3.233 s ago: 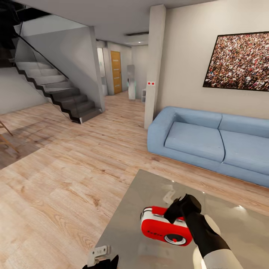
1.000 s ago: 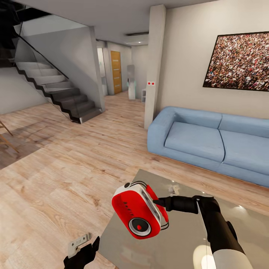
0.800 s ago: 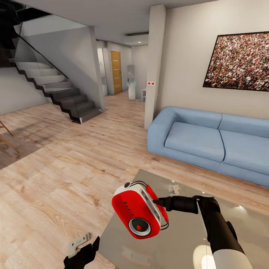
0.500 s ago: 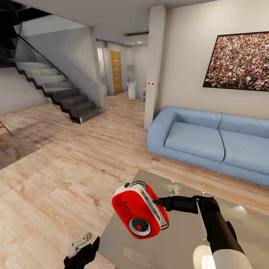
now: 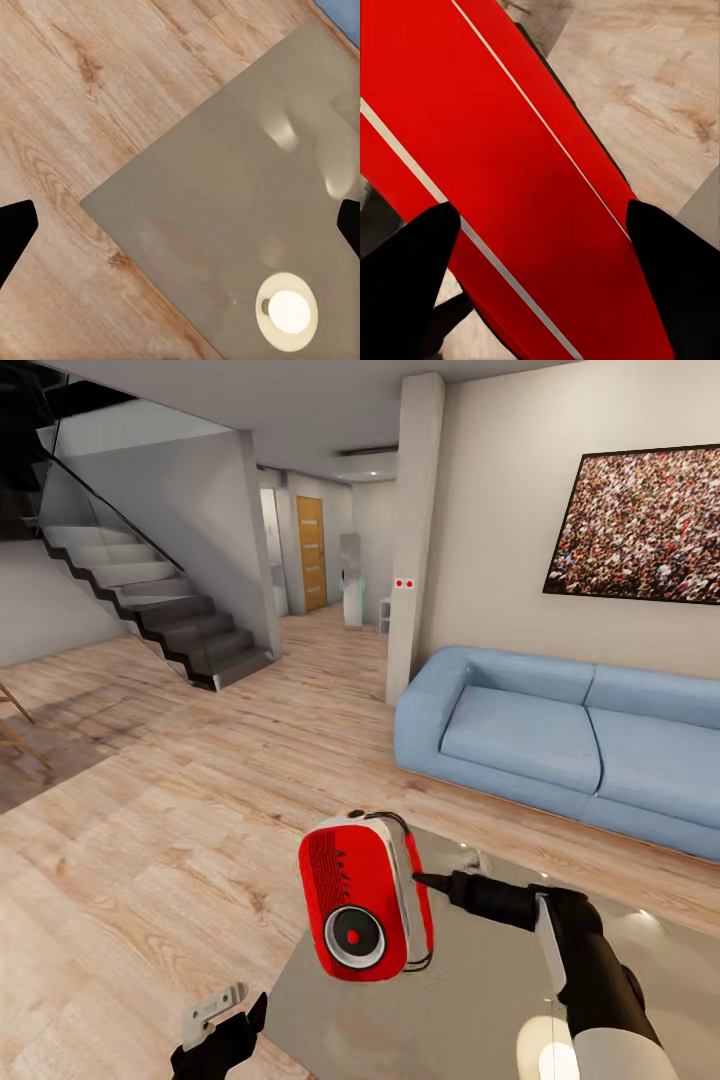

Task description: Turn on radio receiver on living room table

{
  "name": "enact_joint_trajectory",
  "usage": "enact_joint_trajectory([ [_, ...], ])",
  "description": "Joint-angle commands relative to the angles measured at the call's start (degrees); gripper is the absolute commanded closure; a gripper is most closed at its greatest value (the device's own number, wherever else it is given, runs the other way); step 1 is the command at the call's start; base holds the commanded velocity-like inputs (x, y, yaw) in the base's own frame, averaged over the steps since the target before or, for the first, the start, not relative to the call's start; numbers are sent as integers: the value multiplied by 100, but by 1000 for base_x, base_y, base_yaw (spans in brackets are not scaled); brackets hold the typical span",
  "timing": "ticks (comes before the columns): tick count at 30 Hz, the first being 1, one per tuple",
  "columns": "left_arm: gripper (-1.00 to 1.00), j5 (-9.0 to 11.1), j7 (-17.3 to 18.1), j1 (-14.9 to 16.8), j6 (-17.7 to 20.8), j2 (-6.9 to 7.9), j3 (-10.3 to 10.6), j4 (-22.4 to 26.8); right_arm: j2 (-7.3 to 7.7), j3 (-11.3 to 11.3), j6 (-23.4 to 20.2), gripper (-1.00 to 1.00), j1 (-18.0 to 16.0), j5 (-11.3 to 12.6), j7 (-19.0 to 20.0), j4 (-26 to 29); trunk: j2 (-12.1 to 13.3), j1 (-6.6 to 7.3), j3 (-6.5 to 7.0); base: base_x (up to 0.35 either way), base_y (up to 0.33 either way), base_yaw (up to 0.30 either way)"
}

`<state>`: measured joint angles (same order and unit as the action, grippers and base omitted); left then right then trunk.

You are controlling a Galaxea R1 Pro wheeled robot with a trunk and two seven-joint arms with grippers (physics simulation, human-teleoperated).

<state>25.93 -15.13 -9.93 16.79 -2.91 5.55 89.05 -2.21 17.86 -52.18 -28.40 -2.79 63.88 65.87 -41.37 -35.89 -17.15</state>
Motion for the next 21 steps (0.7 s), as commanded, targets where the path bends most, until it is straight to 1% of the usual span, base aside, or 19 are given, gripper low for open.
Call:
enact_joint_trajectory([
  [1, -100, 0, -4, 0, 0, -4, 4, -1, -8, 97, -26, 100, 1, 239, -222, -73, 0, 0, 0, 0, 0, 0],
  [3, -100, 0, -6, 0, 0, -6, 6, -1, -24, 169, -33, 100, 1, 621, -619, -158, 0, 0, 0, 0, 0, 0],
  [5, -100, 0, -7, 0, 1, -7, 7, -1, -50, 198, -36, 100, 1, 1153, -1056, -300, 0, 0, 0, 0, 0, 0],
  [8, -100, 0, -7, 0, 3, -2, 7, 0, -64, 197, -38, 100, 1, 2052, -1824, -438, 0, 0, 0, 0, 0, 0],
  [10, -100, 0, -4, 0, 1, 0, 9, 2, -67, 189, -34, 100, 1, 2490, -2309, -469, 0, 0, 0, 0, 0, 0],
  [11, -100, 0, -3, 0, 1, 2, 10, 2, -67, 188, -33, 100, 1, 2568, -2413, -474, 0, 0, 0, 0, 0, 0],
  [12, -100, 0, 7, 0, 4, 9, 15, 1, -68, 182, -29, 100, 1, 2732, -2667, -491, 0, 0, 0, 0, 0, 0],
  [13, -100, 0, 46, 0, 7, 30, 46, 0, -68, 178, -24, 100, 1, 2835, -2854, -536, 0, 0, 0, 0, 0, 0],
  [16, -100, 0, 110, 0, 14, 48, 104, -1, -69, 169, -27, 100, 1, 2888, -2961, -582, 0, 0, 0, 0, 0, 0],
  [21, -100, 0, 142, 0, 16, 66, 184, -1, -69, 143, -29, 100, 1, 2903, -3097, -606, 0, 0, 0, 0, 0, 0],
])
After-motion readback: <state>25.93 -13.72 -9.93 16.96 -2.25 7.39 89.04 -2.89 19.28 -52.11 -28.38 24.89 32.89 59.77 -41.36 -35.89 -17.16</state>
